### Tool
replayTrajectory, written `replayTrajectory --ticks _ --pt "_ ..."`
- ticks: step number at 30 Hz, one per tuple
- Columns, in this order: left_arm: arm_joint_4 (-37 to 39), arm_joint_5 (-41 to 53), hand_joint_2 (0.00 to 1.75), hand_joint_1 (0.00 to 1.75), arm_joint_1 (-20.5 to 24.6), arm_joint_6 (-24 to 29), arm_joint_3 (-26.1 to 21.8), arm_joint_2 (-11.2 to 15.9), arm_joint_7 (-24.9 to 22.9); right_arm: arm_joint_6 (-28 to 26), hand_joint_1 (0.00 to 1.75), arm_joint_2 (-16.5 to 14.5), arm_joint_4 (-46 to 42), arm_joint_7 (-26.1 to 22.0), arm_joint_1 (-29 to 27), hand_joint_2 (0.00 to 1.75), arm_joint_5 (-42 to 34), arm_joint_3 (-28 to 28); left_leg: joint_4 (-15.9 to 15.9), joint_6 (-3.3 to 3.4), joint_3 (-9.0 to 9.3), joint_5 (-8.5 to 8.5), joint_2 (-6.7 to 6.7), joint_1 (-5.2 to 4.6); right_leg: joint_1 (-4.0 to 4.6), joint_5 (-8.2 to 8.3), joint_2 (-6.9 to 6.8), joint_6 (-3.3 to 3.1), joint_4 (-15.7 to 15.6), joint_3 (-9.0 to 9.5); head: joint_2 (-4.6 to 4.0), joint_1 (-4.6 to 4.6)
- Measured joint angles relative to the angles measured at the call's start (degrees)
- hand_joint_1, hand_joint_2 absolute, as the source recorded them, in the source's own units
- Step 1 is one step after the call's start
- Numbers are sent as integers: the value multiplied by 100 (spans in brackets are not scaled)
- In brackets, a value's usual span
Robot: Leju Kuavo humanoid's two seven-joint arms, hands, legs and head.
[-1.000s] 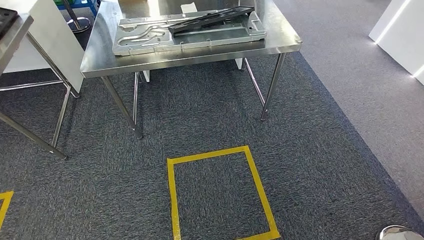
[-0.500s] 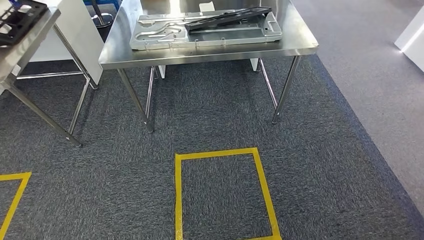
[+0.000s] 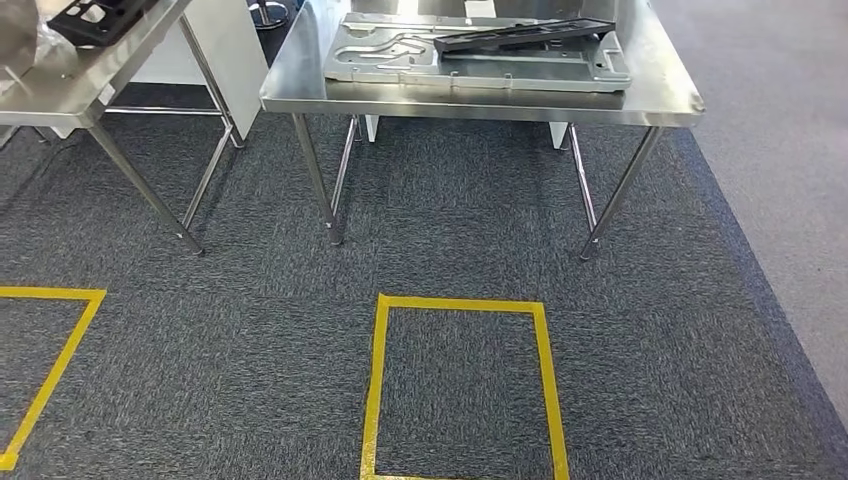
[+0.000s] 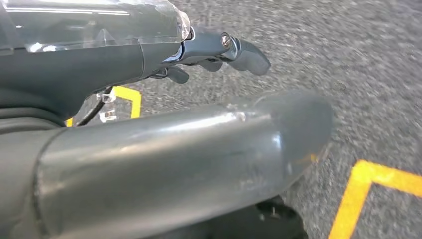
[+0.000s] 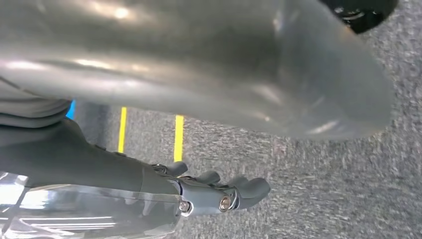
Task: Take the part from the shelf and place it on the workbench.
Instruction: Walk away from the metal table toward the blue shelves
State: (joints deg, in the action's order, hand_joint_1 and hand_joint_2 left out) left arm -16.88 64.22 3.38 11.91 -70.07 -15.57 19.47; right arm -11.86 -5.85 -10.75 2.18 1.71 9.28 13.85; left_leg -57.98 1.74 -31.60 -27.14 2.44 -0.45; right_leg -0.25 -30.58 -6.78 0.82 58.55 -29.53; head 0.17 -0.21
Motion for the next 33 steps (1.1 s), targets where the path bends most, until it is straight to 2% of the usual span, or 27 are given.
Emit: replayTrajectory --ticks 1,3,4,5,6,7,8,10,11,12,13,14,15,16,18,20,21,22,23,24,26,28,29,30,31,32,33 --pt "10 -1 0 0 -2 4 0 3 -4 1 0 7 0 1 1 0 8 -2 59 25 22 50 -61 22 -2 -90 138 29 99 -31 0 9" --pt "30 -2 0 0 9 8 0 7 -5 2 0 21 2 4 -20 0 26 -7 116 57 15 121 -180 39 -19 -422 503 65 644 -285 0 34" --pt "40 -2 0 0 16 9 0 9 -5 3 0 27 4 4 -30 0 36 -13 110 70 -10 137 -246 36 -23 -597 604 71 1024 -478 0 37" --pt "49 -2 0 0 17 9 0 11 -5 5 0 31 5 5 -37 0 44 -21 102 72 -30 144 -320 31 -26 -688 642 79 1326 -639 0 40" --pt "62 -2 0 0 14 9 0 13 -6 8 0 36 7 5 -43 0 54 -32 90 72 -42 146 -395 26 -28 -669 656 84 1464 -725 0 39" --pt "76 -1 0 0 11 9 0 15 -10 11 0 38 7 5 -47 0 67 -44 73 69 -47 146 -476 25 -31 -525 669 83 1365 -696 0 39" --pt "86 -1 0 0 8 10 0 16 -16 15 0 39 7 5 -50 0 80 -56 51 62 -50 143 -557 25 -37 -297 709 75 1053 -564 0 41" --pt "107 0 0 0 13 11 0 19 -25 31 0 49 7 4 -61 0 108 -78 -14 30 -84 128 -694 21 -47 50 976 36 305 -244 0 40" --pt "115 -1 0 0 18 14 0 22 -27 43 0 55 8 1 -60 0 119 -89 -39 -1 -114 124 -751 22 -47 121 1091 13 81 -156 0 42" --pt "125 -1 0 0 23 18 0 26 -28 62 0 61 8 -4 -55 0 130 -100 -54 -35 -149 126 -802 25 -38 122 1166 -10 -9 -130 0 41" --pt "132 -2 0 0 25 23 0 31 -28 80 0 65 9 -10 -48 0 139 -113 -55 -73 -178 133 -857 26 -26 124 1150 -29 -18 -136 0 42" --pt "136 -4 0 0 24 32 0 37 -27 97 0 61 9 -16 -42 0 145 -125 -50 -105 -194 143 -907 30 -37 137 1068 -61 -28 -136 0 45" --pt "140 -7 0 0 20 42 0 44 -25 109 0 58 9 -19 -40 0 151 -135 -77 -131 -214 125 -871 24 -49 151 995 -95 -51 -127 0 47" --pt "143 -9 0 0 18 51 0 49 -23 114 0 55 9 -20 -43 0 154 -142 -171 -156 -255 51 -772 19 -69 166 916 -133 -73 -122 0 35" --pt "146 -11 0 0 24 68 0 58 -20 134 0 52 11 -21 -61 0 161 -153 -691 -212 -478 -290 -479 33 -90 184 750 -188 -101 -122 0 3" --pt "149 -4 0 0 28 76 0 61 -16 182 0 52 16 -18 -80 0 175 -167 -1429 -275 -800 -658 -341 82 -91 179 574 -199 -100 -133 0 -19" --pt "150 -1 0 0 24 79 0 62 -14 203 0 52 19 -16 -83 0 182 -174 -1626 -303 -878 -713 -311 106 -94 173 486 -192 -98 -136 0 -18" --pt "151 3 0 0 17 79 0 64 -12 219 0 52 21 -14 -81 0 187 -179 -1601 -325 -842 -654 -285 128 -98 165 404 -181 -96 -132 -1 -20" --pt "151 3 0 0 10 79 0 66 -7 235 0 51 22 -11 -78 0 191 -184 -1335 -338 -684 -497 -241 146 -105 154 331 -163 -93 -120 -1 -19" --pt "151 4 0 0 7 79 0 69 4 254 0 50 22 -8 -74 0 193 -187 -943 -344 -458 -309 -160 156 -111 139 266 -139 -90 -101 -1 -20" --pt "152 0 0 0 17 78 0 74 53 302 0 48 22 1 -69 0 198 -197 -243 -308 -69 -76 66 139 -96 103 153 -70 -83 -57 0 -23" --pt "154 -16 0 0 23 76 0 79 110 341 0 44 24 6 -54 0 213 -214 -37 -238 17 -53 137 104 -75 85 63 10 -87 -18 0 -17" --pt "157 -25 0 0 19 76 0 83 131 358 0 42 24 7 -40 0 225 -225 -26 -199 4 -42 75 97 -79 84 20 51 -97 6 0 -13" --pt "159 -29 0 0 13 76 0 85 145 376 0 40 24 7 -26 0 235 -234 -6 -158 10 -28 19 102 -93 67 29 95 -98 28 0 -10" --pt "164 -31 0 0 10 77 0 87 154 389 0 38 24 8 -20 0 244 -239 21 -116 27 -7 -36 109 -112 9 124 129 -47 21 -1 -6" --pt "169 -33 0 0 13 78 0 89 160 401 0 37 24 9 -21 0 250 -242 49 -75 40 17 -94 121 -128 -108 266 152 106 -40 -1 3" --pt "172 -37 0 0 19 78 0 89 165 408 0 37 25 9 -29 0 255 -244 65 -43 48 35 -151 129 -141 -280 436 163 388 -174 -1 14"
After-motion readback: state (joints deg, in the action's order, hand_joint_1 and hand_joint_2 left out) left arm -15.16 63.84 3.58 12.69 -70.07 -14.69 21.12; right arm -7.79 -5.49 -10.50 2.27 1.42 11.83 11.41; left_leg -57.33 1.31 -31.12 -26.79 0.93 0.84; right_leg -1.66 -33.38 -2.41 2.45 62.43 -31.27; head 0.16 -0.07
